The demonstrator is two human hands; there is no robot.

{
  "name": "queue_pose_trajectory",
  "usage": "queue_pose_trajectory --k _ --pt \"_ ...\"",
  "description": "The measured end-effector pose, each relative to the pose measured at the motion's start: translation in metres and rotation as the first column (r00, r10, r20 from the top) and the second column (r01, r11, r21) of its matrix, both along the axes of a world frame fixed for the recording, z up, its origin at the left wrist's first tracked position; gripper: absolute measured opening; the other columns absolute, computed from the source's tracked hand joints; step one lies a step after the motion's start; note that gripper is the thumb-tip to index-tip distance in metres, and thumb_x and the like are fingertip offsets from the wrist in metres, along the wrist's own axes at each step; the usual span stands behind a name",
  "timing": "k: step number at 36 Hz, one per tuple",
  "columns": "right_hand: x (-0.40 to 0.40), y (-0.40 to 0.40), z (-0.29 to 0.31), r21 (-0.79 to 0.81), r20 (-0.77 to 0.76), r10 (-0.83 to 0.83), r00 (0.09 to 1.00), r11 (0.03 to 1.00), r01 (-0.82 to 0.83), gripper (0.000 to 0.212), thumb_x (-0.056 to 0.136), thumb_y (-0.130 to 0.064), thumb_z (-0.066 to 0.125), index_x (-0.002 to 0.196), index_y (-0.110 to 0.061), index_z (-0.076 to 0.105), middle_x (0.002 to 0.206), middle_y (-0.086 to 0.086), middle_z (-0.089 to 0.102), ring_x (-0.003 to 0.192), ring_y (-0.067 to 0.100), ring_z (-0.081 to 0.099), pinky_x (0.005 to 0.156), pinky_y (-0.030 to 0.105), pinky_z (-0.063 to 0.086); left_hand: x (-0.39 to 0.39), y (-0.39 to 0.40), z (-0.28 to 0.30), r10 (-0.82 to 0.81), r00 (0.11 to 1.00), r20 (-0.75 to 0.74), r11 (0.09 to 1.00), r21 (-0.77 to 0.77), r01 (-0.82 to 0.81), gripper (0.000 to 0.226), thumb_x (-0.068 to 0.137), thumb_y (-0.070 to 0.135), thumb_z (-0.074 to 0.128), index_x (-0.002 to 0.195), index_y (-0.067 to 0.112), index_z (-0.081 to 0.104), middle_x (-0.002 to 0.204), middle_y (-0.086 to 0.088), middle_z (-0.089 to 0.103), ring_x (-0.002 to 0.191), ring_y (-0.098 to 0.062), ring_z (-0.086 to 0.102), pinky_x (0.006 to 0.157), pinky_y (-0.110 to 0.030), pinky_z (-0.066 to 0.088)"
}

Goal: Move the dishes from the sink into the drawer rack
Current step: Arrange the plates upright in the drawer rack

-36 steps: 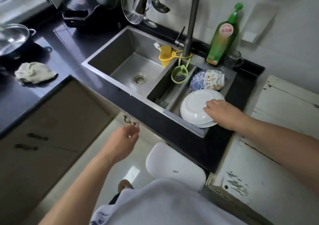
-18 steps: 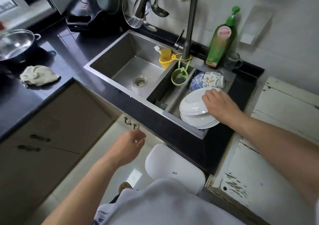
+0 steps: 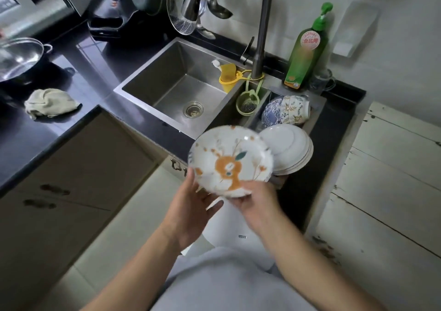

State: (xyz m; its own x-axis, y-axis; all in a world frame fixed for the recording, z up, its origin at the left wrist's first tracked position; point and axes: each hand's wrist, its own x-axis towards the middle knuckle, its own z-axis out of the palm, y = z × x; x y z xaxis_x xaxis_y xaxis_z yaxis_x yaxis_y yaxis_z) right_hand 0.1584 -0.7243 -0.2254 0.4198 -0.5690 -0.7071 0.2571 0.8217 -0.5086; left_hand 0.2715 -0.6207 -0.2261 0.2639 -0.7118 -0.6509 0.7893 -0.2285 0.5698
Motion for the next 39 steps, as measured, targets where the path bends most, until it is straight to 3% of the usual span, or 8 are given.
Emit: queue_pose_trajectory --k 7,12,14,18,21,24,33,39 --pt "-0.003 0.030 -0.019 0.075 0.036 0.339 0.940 0.937 -0.341 0.022 0.099 -0.013 0.064 0.120 -0.012 0.068 0.105 0.009 0.078 0.095 0.025 0.074 0.088 0.045 0.060 -0.006 -0.001 -0.005 0.269 0.963 0.008 0.953 0.140 -0.267 0.055 0.108 0.041 0.030 0.140 0.004 0.056 0.129 -0.019 0.069 0.121 -0.036 0.065 0.109 -0.046 0.045" --pt "-0.031 -0.021 -0.023 -0.038 0.059 0.761 0.646 0.648 -0.761 0.040 0.090 -0.027 0.075 0.122 -0.005 0.065 0.107 0.010 0.070 0.103 0.027 0.066 0.093 0.045 0.057 -0.001 0.004 -0.001 0.400 0.916 0.032 0.902 0.164 -0.400 0.052 0.109 0.042 0.029 0.138 0.010 0.057 0.124 -0.015 0.072 0.118 -0.034 0.067 0.107 -0.049 0.048" --pt "-0.034 -0.048 -0.019 -0.183 -0.238 0.834 0.499 0.466 -0.866 0.035 0.091 -0.020 0.076 0.121 -0.006 0.065 0.105 0.003 0.071 0.102 0.021 0.069 0.089 0.037 0.058 0.001 0.006 0.002 0.435 0.899 0.055 0.883 0.170 -0.438 0.047 0.109 0.043 0.032 0.138 0.015 0.056 0.121 -0.012 0.074 0.114 -0.033 0.069 0.105 -0.051 0.050" --pt "-0.027 -0.115 -0.024 -0.231 -0.959 0.195 0.205 -0.121 -0.965 0.047 0.090 -0.017 0.074 0.135 -0.017 0.060 0.129 0.001 0.059 0.123 0.021 0.053 0.108 0.038 0.045 0.002 0.010 0.000 0.459 0.882 0.106 0.859 0.201 -0.471 0.042 0.107 0.043 0.038 0.139 0.021 0.054 0.113 -0.008 0.077 0.105 -0.030 0.074 0.092 -0.049 0.057" --pt "-0.034 -0.163 -0.033 0.154 -0.976 -0.208 -0.068 -0.429 -0.890 0.071 0.093 -0.015 0.066 0.156 -0.017 0.034 0.161 0.008 0.028 0.149 0.031 0.020 0.121 0.045 0.025 -0.001 0.011 0.000 0.459 0.881 0.119 0.849 0.234 -0.474 0.042 0.107 0.042 0.038 0.140 0.020 0.054 0.110 -0.008 0.078 0.104 -0.030 0.073 0.089 -0.048 0.058" --pt "-0.048 -0.188 -0.043 0.440 -0.878 -0.408 -0.251 -0.481 -0.758 0.078 0.095 -0.013 0.059 0.161 -0.016 0.018 0.169 0.009 0.011 0.156 0.036 0.004 0.126 0.050 0.010 -0.003 0.014 -0.002 0.452 0.885 0.114 0.845 0.263 -0.465 0.043 0.107 0.043 0.039 0.139 0.019 0.055 0.105 -0.008 0.079 0.102 -0.030 0.074 0.085 -0.046 0.059" --pt "-0.074 -0.200 -0.063 0.358 -0.897 -0.422 -0.132 -0.517 -0.778 0.072 0.093 -0.025 0.071 0.153 -0.012 0.034 0.158 0.011 0.032 0.147 0.033 0.026 0.119 0.044 0.030 -0.001 0.018 -0.002 0.467 0.873 0.142 0.834 0.258 -0.488 0.040 0.107 0.043 0.039 0.135 0.021 0.057 0.101 -0.006 0.080 0.098 -0.028 0.075 0.079 -0.043 0.060" --pt "-0.083 -0.203 -0.061 0.289 -0.898 -0.438 -0.026 -0.546 -0.787 0.050 0.084 -0.026 0.078 0.127 -0.015 0.055 0.122 0.003 0.048 0.118 0.024 0.046 0.078 0.034 0.051 -0.001 0.021 -0.003 0.468 0.872 0.141 0.832 0.262 -0.489 0.040 0.107 0.043 0.040 0.136 0.022 0.056 0.103 -0.005 0.080 0.092 -0.024 0.076 0.072 -0.040 0.061"
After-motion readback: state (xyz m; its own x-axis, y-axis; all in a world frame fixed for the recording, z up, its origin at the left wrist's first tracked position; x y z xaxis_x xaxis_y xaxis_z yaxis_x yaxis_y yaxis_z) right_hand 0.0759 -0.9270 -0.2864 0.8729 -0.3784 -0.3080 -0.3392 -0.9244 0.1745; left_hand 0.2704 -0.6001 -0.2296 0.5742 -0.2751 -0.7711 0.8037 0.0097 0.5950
